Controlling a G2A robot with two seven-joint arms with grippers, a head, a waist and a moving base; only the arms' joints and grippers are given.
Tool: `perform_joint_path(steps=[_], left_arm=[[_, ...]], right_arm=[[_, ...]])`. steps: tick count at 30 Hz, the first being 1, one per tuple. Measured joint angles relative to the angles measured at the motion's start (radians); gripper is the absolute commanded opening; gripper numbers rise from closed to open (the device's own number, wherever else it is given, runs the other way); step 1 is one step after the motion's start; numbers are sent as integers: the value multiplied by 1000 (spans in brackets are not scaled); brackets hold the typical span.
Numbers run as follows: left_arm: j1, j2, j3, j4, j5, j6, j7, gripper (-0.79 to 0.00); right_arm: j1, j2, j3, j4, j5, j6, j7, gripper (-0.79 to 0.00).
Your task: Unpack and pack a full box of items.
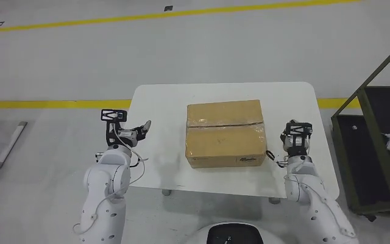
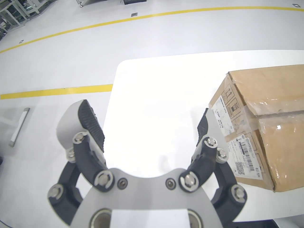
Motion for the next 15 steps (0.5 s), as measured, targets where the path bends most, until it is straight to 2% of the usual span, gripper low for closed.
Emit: perform_joint_path(steps=[2,4,5,6,7,11,15], left_arm=[[8,0,1,-7,-4,1,-3,0],[15,1,-1,-13,-12,1,-4,-308],[17,1,-2,-15,-20,2,-5,-489],[19,0,-4,-16,-31,4,-7,-760],[21,0,-5,-19,-48,7,-10,-785],[30,-1,-3,-30,-78,11,-14,-785],[48,-2,11,-44,-84,29,-3,-785]], right_arm=[[27,-8,-51,48,-7,-17,-12,-785],[60,-15,-98,91,-10,-35,-24,-785],[72,-18,-115,105,-13,-40,-28,-785],[83,-21,-129,116,-14,-42,-31,-785],[95,-24,-141,126,-13,-40,-34,-785],[109,-23,-133,102,-27,-25,-23,-785],[57,-7,-72,-43,-80,-52,15,-785]])
